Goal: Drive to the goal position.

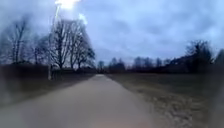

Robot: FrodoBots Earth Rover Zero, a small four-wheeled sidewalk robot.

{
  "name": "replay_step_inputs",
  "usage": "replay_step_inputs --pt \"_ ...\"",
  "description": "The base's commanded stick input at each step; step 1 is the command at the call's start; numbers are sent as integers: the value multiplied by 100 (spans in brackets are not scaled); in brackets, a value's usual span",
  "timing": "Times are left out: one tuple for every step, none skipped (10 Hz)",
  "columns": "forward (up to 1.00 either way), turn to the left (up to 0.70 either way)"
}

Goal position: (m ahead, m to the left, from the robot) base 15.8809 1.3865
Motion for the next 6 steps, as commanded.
replay_step_inputs --pt "100 4" --pt "100 4" --pt "100 4" --pt "100 4" --pt "100 4" --pt "100 4"
